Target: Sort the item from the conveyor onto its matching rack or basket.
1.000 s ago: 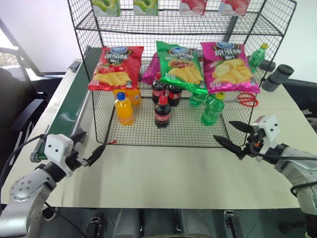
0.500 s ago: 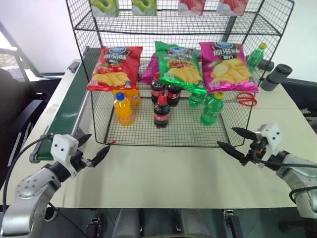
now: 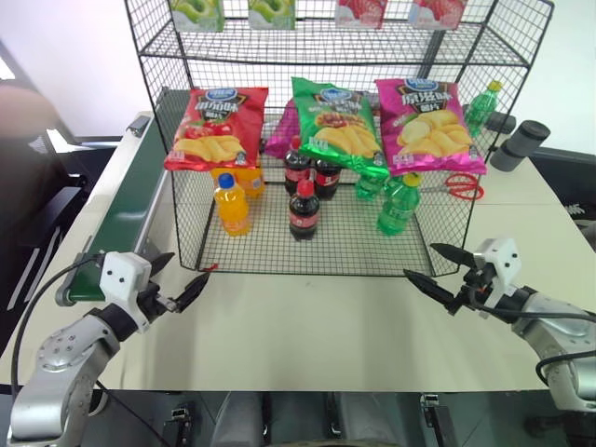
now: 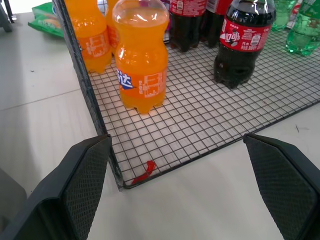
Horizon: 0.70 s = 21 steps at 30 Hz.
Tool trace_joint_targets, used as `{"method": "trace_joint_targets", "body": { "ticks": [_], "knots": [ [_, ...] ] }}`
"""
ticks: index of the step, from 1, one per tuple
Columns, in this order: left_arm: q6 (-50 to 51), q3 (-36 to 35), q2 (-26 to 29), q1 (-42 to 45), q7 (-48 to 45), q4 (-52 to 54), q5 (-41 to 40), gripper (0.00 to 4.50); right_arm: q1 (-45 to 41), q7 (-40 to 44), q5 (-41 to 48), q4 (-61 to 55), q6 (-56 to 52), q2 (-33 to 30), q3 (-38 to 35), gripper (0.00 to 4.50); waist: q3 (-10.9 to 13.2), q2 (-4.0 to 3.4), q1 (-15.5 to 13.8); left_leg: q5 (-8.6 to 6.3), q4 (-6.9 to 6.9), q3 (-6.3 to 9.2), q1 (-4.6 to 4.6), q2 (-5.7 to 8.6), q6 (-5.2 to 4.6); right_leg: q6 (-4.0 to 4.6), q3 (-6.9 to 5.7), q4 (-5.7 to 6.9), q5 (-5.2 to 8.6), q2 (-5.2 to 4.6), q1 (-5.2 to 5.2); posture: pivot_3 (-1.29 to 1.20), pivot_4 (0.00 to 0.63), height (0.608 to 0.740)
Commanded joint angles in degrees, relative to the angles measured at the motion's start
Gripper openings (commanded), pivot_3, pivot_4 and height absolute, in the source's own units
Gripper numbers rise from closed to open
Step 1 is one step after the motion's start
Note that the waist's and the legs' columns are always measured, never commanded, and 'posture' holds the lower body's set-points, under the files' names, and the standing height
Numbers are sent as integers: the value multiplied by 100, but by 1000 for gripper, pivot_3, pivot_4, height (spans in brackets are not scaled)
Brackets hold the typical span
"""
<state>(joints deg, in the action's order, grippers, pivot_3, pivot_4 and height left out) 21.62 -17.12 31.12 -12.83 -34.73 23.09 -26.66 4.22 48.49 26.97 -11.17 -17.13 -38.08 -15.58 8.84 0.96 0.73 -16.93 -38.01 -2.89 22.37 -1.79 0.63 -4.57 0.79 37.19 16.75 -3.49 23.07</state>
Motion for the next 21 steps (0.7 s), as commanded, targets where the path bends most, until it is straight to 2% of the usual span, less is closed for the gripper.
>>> {"method": "trace_joint_targets", "body": {
  "ticks": [1, 21],
  "knots": [
    [-40, -20, -15, -5, 67, 218, 20, 4500, -85, -42, -18, -94, 96, 49, 11, 4465, 0, 0, -1, 0, 0, 0, 0, 0, 0, 0, 0, 0, 0, 0, 0, 0, 150, 740],
    [-42, 75, -128, 127, 286, 110, 228, 4500, -153, -64, -168, 206, 440, 140, 75, 4465, 0, 0, 1, 0, -2, 0, -1, 1, 0, -5, 0, 2, -2, 6, -2, 0, 150, 740]
  ]
}}
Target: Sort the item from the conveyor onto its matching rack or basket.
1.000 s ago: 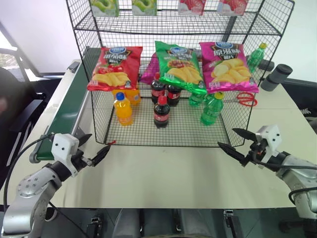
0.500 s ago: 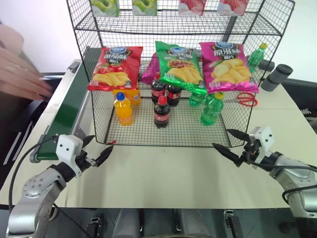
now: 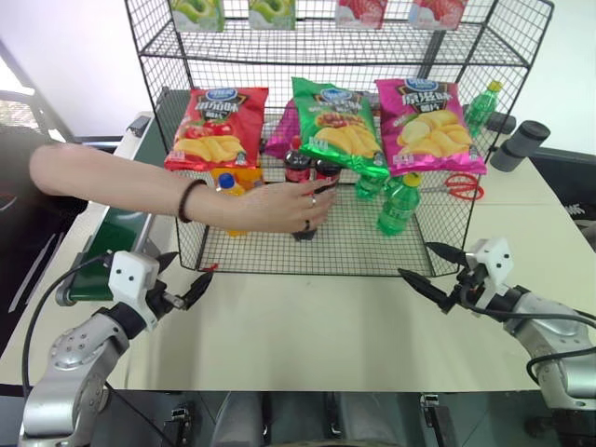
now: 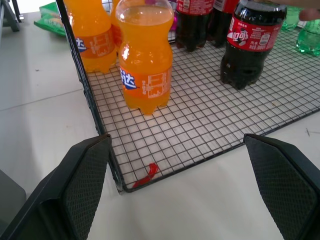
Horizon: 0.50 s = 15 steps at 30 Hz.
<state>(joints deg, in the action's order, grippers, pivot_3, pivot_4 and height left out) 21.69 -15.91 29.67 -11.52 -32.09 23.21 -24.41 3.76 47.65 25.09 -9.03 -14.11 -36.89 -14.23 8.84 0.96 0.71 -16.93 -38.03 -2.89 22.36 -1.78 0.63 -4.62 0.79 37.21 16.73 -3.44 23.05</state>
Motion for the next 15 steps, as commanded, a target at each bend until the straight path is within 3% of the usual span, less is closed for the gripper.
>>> {"method": "trace_joint_targets", "body": {
  "ticks": [1, 15],
  "knots": [
    [-24, -50, 17, -12, 31, 101, 5, 4500, -132, 18, 19, 0, 129, 18, -50, 4465, 0, 0, 2, 0, 0, 0, 0, 0, 0, 0, 0, 0, 0, 0, 0, 0, 150, 740],
    [-88, 11, -4, 31, 31, 57, 89, 4500, -221, -129, 66, -374, -269, -32, 0, 4465, 0, 0, -4, 0, -2, 1, -2, -1, 0, -1, 0, 3, -1, 1, -1, 0, 150, 740]
  ]
}}
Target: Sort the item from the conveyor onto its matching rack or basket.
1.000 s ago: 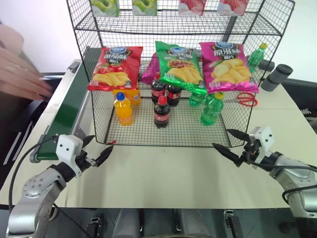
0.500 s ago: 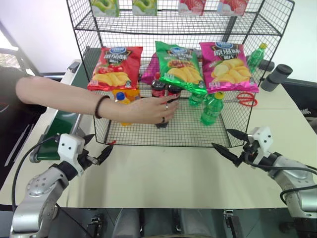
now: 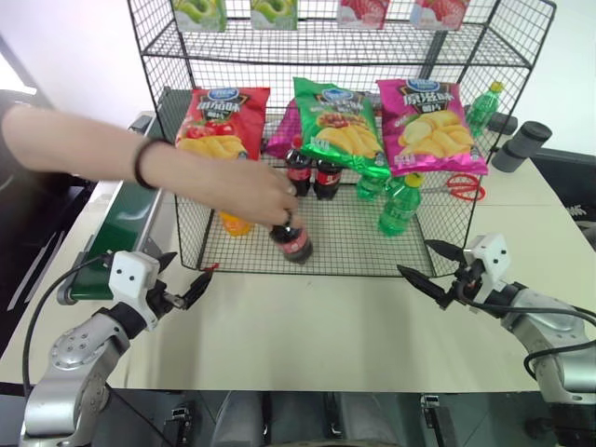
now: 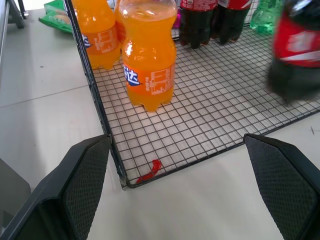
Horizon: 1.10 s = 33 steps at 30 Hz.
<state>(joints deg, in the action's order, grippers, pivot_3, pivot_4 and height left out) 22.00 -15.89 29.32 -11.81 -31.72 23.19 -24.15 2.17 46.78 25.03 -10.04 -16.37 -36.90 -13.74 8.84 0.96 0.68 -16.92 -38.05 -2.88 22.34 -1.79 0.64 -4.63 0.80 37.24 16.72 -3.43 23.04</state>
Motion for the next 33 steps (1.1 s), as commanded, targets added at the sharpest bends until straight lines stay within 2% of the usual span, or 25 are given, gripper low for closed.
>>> {"method": "trace_joint_targets", "body": {
  "ticks": [1, 14, 20, 23, 28, 33],
  "knots": [
    [-126, 15, 33, 81, -9, 50, 71, 4500, -73, -51, 67, -281, -60, -28, -39, 4465, 0, 0, -1, 0, 0, 0, 0, 0, 0, 0, 0, 0, 0, 0, 0, 0, 150, 740],
    [-229, -40, -65, 141, 70, -27, 123, 4500, -176, -193, 51, -330, -98, 56, 37, 4465, 0, 0, -2, 0, -3, 0, -1, 0, 0, -2, 0, 2, -1, 1, -2, 0, 150, 740],
    [-128, -723, -327, 32, 407, 179, -397, 4500, -100, -286, 38, -511, -104, 222, 163, 4465, 0, 0, 21, 0, -3, 2, -2, -3, 0, -3, 0, 5, -2, 3, -1, 0, 150, 740],
    [-340, -1019, -399, 27, 669, 8, -254, 4500, -133, -325, 32, -559, -115, 288, 237, 4465, 0, 0, 13, 0, -3, 2, -4, -3, 0, -4, 0, 8, -2, 3, -2, 0, 150, 740],
    [-826, -1530, -555, 496, 1494, -746, 151, 4500, -380, -402, -52, -548, -51, 482, 534, 4465, 0, 4, 1, 1, -6, 4, -15, -2, 0, -4, -2, 9, -2, 7, -14, 0, 150, 740],
    [-1066, -1401, -588, 795, 1746, -1093, 434, 4500, -630, -534, -167, -557, -24, 750, 847, 4465, -1, 6, -3, 0, -8, 3, -13, -1, 1, -15, -1, 6, -8, 5, -15, 0, 150, 740]
  ]
}}
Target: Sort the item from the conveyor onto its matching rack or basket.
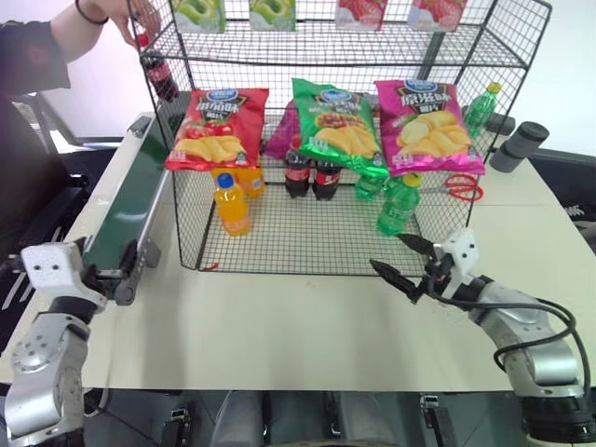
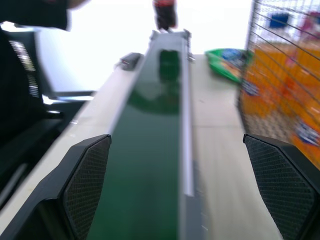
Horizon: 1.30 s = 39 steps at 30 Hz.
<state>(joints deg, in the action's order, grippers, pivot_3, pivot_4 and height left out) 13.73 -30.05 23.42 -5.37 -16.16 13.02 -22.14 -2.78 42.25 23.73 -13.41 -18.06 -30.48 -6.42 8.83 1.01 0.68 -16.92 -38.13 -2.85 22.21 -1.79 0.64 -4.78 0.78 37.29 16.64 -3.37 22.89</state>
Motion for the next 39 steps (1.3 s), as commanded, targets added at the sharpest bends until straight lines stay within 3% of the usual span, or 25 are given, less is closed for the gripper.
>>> {"method": "trace_joint_targets", "body": {
  "ticks": [1, 16, 25, 29, 34, 39],
  "knots": [
    [-269, 45, -2, 191, 251, -120, 310, 4500, -161, -105, -47, -236, 139, 155, 159, 4465, 0, 1, -5, 0, 0, 0, 0, 0, 0, -3, 0, 0, -2, 0, 0, 0, 150, 740],
    [-613, 465, -370, 508, 375, -564, 511, 4500, -305, -611, -535, -117, 512, 823, 696, 4465, -2, 3, 9, 0, 1, 1, 0, -1, 1, -6, -2, 2, -3, -7, 2, 0, 150, 740],
    [-569, 352, -305, 664, 1086, -864, 972, 4500, -370, -633, -609, -198, 585, 963, 885, 4465, -2, 3, 12, 0, 1, 1, 0, -1, 1, -6, -3, 2, -4, -8, 2, 0, 150, 740],
    [-494, 280, -286, 703, 719, -898, 540, 4500, -394, -681, -771, -278, 735, 1001, 1020, 4465, -2, 3, 11, 0, 1, 1, 0, -1, 1, -7, -3, 2, -4, -9, 3, 0, 150, 740],
    [-287, 326, -129, 660, 809, -895, 735, 4500, -436, -517, -734, -323, 817, 973, 1108, 4465, -1, 3, 12, 0, 1, 2, 1, -1, 2, -6, -3, 2, -4, -10, 3, 0, 150, 740],
    [-800, 198, -96, 531, 747, -922, 780, 4500, -552, -552, -491, -147, 438, 1055, 999, 4465, -2, 3, 19, 0, 2, 2, 1, -1, 2, -6, -3, 2, -4, -13, 5, 0, 150, 740]
  ]
}}
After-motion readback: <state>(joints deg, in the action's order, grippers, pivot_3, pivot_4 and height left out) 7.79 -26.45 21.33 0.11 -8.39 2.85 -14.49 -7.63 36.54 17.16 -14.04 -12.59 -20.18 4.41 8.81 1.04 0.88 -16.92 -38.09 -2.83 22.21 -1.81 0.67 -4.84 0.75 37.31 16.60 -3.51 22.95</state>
